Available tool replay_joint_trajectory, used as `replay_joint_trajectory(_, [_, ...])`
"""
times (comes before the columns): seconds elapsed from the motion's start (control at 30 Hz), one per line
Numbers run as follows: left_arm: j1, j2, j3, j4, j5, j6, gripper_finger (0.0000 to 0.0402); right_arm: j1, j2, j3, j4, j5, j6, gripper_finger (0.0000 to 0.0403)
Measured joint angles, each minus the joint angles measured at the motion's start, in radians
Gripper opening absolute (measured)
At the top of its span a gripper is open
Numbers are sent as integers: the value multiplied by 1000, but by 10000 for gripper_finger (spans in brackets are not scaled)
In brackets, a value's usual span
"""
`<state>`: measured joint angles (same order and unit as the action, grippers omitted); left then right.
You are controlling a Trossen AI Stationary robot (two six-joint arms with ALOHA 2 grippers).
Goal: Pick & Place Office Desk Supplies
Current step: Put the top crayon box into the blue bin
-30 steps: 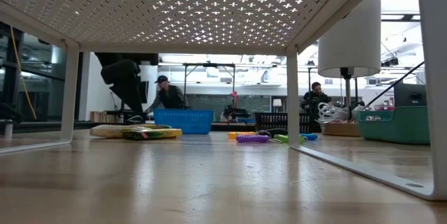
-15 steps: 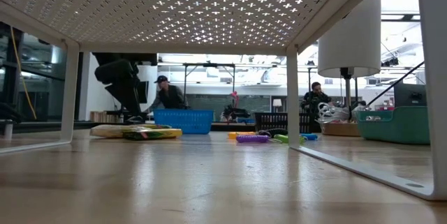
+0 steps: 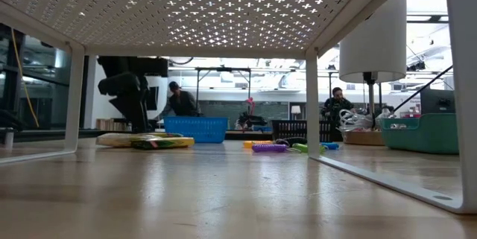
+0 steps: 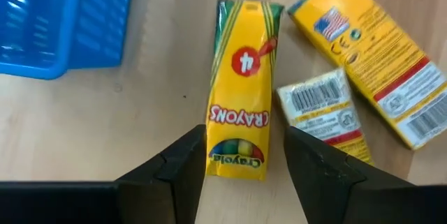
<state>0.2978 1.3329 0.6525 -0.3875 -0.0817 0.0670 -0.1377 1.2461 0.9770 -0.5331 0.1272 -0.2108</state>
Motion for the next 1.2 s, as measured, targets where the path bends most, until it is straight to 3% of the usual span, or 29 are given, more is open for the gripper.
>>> replay_joint_trajectory(1.2, [2, 77, 0, 39, -27, 21, 176, 0, 0, 0, 23, 0, 0, 74])
